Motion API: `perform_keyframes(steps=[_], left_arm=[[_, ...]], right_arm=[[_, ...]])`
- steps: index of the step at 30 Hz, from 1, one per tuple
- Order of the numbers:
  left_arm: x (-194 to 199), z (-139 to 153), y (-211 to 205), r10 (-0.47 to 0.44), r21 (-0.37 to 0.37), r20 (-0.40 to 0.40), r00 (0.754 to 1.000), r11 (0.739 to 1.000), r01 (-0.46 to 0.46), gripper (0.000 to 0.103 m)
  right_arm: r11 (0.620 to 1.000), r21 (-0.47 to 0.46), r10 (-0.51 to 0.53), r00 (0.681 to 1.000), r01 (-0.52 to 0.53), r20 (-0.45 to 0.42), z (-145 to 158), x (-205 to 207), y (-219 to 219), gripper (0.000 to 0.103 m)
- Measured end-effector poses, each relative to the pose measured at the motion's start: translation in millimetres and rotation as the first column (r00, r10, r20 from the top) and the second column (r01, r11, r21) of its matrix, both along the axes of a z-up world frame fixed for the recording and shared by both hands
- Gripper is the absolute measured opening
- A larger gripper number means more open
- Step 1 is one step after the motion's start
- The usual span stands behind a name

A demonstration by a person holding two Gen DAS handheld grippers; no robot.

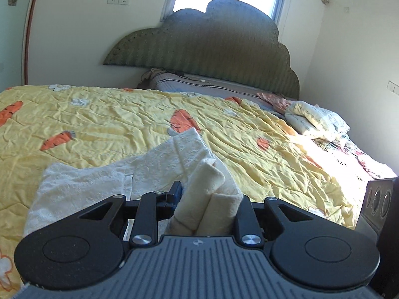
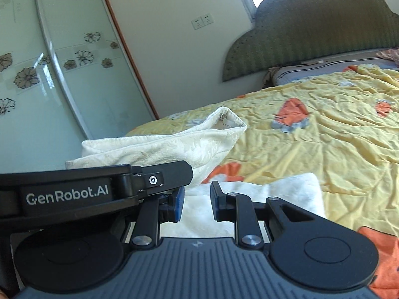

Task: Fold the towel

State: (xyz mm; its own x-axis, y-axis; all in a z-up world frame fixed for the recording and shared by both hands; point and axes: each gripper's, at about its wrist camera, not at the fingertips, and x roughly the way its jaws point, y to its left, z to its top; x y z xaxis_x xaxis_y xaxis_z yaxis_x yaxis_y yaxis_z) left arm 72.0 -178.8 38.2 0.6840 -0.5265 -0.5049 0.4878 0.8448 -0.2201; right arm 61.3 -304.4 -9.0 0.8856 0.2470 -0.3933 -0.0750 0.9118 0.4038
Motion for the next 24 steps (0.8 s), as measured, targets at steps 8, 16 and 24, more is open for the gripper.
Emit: perform_keyframes(steps=[8,16,24], left_arm=[[8.1,-28.5,-40.3,-0.083,0.032,-0.068,0.994,0.996,0.085,0.031],[9.9,-37.3,-44.5,-0.228,-0.017,-0.154,0.962,0.974,0.228,0.056],[1.5,-0.7,7.8,-0.144,-0.024,0.002,0.99,0.989,0.144,0.074]], right_arm=[[0.995,0.011,-0.098,0.991,0.099,-0.087,-32.1,-6.3,-33.9,0.023],[0.985,-0.045,-0.174,0.973,0.169,-0.15,-44.4,-33.8,-56.0,0.036],[0.947,-0.035,-0.319,0.947,0.318,-0.039,-14.6,-76.6,-71.7,0.049]])
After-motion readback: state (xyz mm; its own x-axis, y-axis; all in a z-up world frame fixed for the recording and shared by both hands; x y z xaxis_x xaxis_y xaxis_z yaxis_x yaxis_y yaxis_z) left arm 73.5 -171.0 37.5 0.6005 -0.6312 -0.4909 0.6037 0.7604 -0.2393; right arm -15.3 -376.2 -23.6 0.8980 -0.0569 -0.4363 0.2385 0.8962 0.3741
